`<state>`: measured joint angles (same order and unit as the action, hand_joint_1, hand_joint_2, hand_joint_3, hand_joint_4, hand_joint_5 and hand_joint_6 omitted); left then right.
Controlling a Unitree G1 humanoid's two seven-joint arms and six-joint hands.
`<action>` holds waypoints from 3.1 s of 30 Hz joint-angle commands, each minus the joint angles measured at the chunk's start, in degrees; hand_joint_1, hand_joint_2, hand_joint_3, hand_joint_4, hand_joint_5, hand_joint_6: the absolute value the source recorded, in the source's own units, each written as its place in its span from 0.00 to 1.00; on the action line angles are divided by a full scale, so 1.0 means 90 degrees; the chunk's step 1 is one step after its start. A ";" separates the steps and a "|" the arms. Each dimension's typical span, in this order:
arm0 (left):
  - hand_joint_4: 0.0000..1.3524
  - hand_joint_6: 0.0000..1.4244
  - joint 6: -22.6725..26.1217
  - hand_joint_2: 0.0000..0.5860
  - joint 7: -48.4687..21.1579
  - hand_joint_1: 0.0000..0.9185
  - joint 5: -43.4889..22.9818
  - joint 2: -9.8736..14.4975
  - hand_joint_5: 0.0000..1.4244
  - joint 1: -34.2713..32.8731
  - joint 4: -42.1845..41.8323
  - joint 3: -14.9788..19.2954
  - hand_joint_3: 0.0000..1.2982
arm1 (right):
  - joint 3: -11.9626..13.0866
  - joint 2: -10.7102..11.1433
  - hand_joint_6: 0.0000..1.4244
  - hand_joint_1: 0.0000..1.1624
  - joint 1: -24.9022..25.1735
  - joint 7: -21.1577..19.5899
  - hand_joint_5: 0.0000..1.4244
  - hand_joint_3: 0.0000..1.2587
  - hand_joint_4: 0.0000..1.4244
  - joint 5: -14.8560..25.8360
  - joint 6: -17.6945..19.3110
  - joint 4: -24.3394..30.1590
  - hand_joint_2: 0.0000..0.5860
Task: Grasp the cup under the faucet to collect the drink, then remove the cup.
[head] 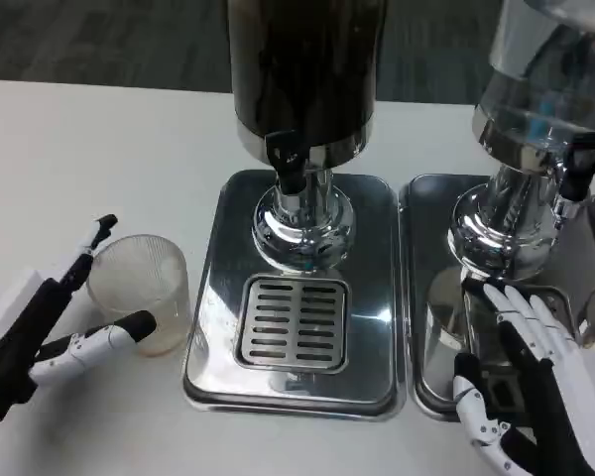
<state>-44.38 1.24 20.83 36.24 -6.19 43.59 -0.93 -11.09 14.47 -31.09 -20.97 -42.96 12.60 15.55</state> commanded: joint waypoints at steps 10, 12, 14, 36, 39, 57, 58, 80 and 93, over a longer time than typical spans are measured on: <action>0.00 0.09 0.0475 0.00 0.0209 0.00 0.0492 0.0164 0.00 -0.0260 0.0136 -0.0500 0.00 | 0.0087 0.0003 0.07 0.24 -0.0003 -0.0013 0.04 0.12 0.06 0.0094 0.0106 0.0058 0.86; 0.00 0.09 0.0492 0.00 0.0342 0.00 0.0556 0.0152 0.00 -0.0279 0.0154 -0.0550 0.00 | 0.0093 0.0004 0.07 0.24 0.0005 -0.0004 0.05 0.12 0.06 0.0079 0.0088 0.0063 0.87; 0.00 0.09 0.0485 0.00 0.0472 0.00 0.0610 0.0152 0.00 -0.0296 0.0168 -0.0610 0.00 | 0.0107 -0.0006 0.07 0.24 0.0014 0.0003 0.05 0.12 0.06 0.0111 0.0088 0.0053 0.87; 0.17 0.44 0.0112 0.01 0.2096 0.12 0.1077 -0.0096 0.30 -0.0295 0.0455 -0.1015 0.05 | 0.0130 -0.0034 0.07 0.25 -0.0064 0.0040 0.05 0.12 0.07 0.0158 0.0074 0.0086 0.89; 0.23 0.51 0.0015 0.01 0.2216 0.13 0.1003 -0.0170 0.37 -0.0277 0.0504 -0.0986 0.11 | 0.0130 -0.0027 0.07 0.26 -0.0079 0.0042 0.05 0.13 0.07 0.0142 0.0068 0.0102 0.90; 0.33 0.67 -0.0316 0.07 0.2651 0.19 0.0915 -0.0435 0.48 -0.0350 0.0790 -0.0972 0.26 | 0.0183 0.0004 0.07 0.26 -0.0056 0.0119 0.06 0.13 0.08 0.0279 0.0111 0.0085 0.90; 0.34 0.68 -0.0363 0.07 0.2722 0.20 0.0926 -0.0448 0.48 -0.0353 0.0809 -0.0969 0.27 | 0.0182 0.0007 0.07 0.26 -0.0056 0.0126 0.06 0.13 0.08 0.0274 0.0108 0.0088 0.90; 0.53 0.92 -0.0685 0.15 0.3493 0.29 0.1163 -0.0493 0.68 -0.0381 0.0984 -0.0940 0.47 | 0.0218 0.0029 0.07 0.22 -0.0003 0.0192 0.07 0.14 0.08 0.0291 0.0173 0.0090 0.95; 0.55 0.95 -0.0821 0.14 0.3750 0.32 0.1159 -0.0421 0.70 -0.0316 0.1000 -0.0814 0.48 | 0.0246 0.0036 0.07 0.20 0.0024 0.0275 0.07 0.15 0.08 0.0379 0.0200 0.0081 0.95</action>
<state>-49.84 33.45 31.82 32.16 -9.05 52.67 -9.11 -9.37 14.37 -31.21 -19.01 -40.35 13.45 16.17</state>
